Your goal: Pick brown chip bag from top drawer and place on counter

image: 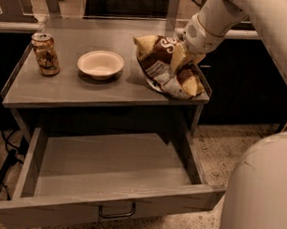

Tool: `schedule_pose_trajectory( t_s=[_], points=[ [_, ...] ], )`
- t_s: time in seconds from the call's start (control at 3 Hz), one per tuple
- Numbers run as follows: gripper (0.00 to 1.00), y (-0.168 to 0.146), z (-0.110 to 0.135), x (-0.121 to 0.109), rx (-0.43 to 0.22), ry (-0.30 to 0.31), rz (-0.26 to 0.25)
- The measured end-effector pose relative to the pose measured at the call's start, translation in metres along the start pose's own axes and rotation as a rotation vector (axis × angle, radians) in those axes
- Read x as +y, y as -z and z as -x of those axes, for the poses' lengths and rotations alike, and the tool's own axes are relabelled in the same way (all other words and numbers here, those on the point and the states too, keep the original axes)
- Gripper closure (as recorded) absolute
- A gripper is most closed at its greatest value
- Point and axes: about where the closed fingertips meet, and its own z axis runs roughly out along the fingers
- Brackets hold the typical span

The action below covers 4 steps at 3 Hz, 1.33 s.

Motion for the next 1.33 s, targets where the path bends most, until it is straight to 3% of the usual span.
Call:
schedule_pose_trajectory(
  t_s=[0.67, 1.33],
  points=[
    [1.0, -0.015, 0.027, -0.045, 0.033, -0.02, -0.085],
    [0.58, -0.017, 0.032, -0.046, 0.021, -0.019, -0.086]
  ],
)
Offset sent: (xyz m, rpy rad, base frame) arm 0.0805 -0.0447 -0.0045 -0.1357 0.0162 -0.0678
